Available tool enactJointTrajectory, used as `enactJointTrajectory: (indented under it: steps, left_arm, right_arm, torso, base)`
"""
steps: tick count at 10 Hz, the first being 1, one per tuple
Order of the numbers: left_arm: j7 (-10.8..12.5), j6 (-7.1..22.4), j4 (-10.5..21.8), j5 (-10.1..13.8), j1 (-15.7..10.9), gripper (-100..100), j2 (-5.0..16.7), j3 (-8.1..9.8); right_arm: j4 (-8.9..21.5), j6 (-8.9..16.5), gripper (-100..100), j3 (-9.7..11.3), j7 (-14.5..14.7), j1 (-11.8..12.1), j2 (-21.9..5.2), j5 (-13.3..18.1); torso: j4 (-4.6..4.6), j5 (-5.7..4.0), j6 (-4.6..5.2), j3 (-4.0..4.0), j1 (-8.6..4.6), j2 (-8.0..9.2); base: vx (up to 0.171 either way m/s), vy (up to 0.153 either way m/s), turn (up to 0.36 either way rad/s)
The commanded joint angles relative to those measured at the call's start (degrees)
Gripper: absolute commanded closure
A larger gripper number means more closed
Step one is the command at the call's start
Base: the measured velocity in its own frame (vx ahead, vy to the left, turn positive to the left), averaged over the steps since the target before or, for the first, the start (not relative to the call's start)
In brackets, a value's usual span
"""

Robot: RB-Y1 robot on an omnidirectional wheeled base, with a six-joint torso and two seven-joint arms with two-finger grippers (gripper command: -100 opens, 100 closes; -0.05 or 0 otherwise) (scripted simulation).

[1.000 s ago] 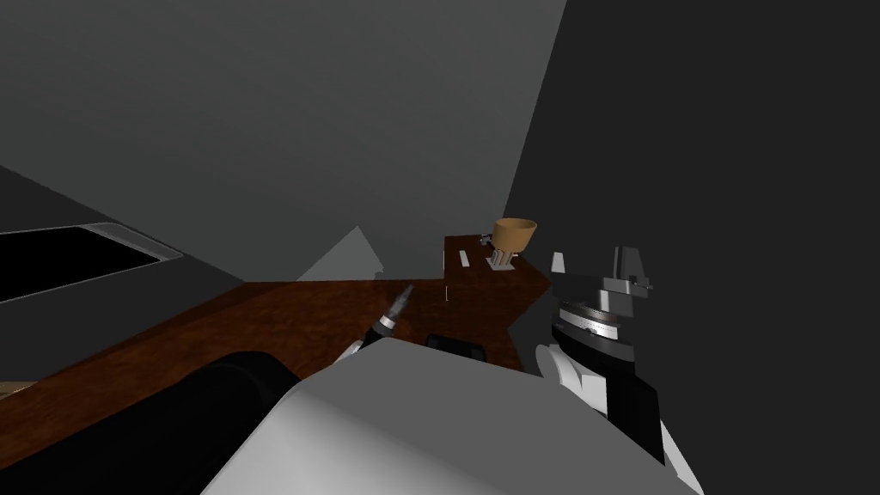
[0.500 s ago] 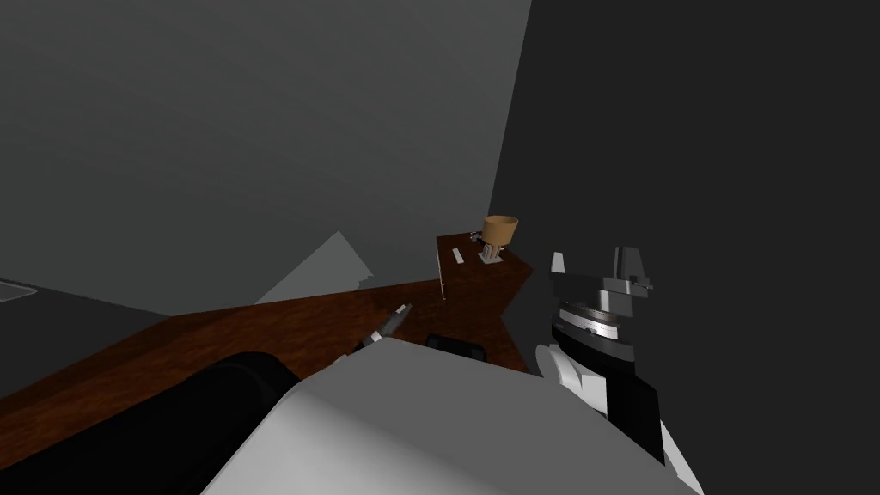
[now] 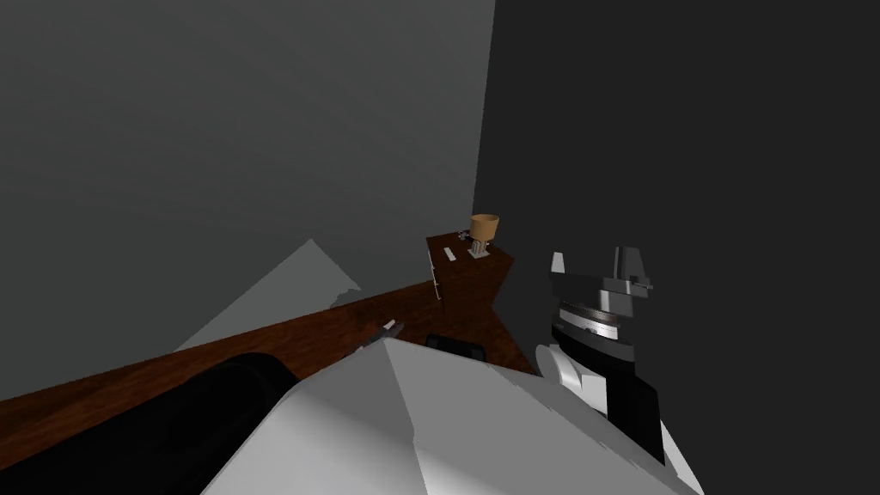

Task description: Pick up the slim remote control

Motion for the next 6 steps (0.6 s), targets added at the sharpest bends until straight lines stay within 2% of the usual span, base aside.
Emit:
enactJointTrajectory:
  steps: [1, 2, 3, 4, 5, 6]
  left_arm:
    - [-2.9, -1.5, 2.9, -1.8, 2.6, -100, 2.9, 0.12]
    - [-4.0, -1.5, 3.1, -1.8, 2.6, -100, 4.9, 0.12]
    - [-4.0, -1.5, 3.7, -1.8, 2.6, -100, 5.1, 0.12]
    - [-6.5, -2.8, 5.8, -3.3, 4.1, -100, 7.8, 0.13]
    - [-7.1, -2.8, 7.2, -3.3, 4.1, -100, 8.6, 0.13]
    - [-8.8, -4.1, 9.5, -4.8, 5.5, -100, 11.1, 0.22]
  right_arm:
    - [0.0, 0.0, 0, 0.0, 0.0, 0.0, 0.0, 0.0]
    - [0.0, 0.0, 0, 0.0, 0.0, 0.0, 0.0, 0.0]
    - [0.0, 0.0, 0, 0.0, 0.0, 0.0, 0.0, 0.0]
    - [0.0, 0.0, 0, 0.0, 0.0, 0.0, 0.0, 0.0]
    - [0.0, 0.0, 0, 0.0, 0.0, 0.0, 0.0, 0.0]
    - [0.0, 0.0, 0, 0.0, 0.0, 0.0, 0.0, 0.0]
  torso:
    - [0.00, 0.00, 0.00, 0.00, 0.00, 0.00]
    - [0.01, -0.02, 0.05, 0.03, -0.05, 0.05]
    - [0.00, -0.01, 0.02, -0.01, -0.05, -0.02]
    - [-0.02, -0.02, -0.02, -0.08, -0.15, -0.15]
    - [-0.03, -0.04, 0.06, -0.10, -0.12, -0.17]
    - [-0.02, -0.02, 0.02, -0.08, -0.12, -0.14]
  base:
    - [-0.073, 0.065, -0.417]
    - [-0.051, 0.066, -0.329]
    - [-0.017, 0.038, -0.078]
    - [-0.024, 0.039, -0.381]
    - [-0.039, 0.049, -0.393]
    - [-0.060, 0.042, -0.457]
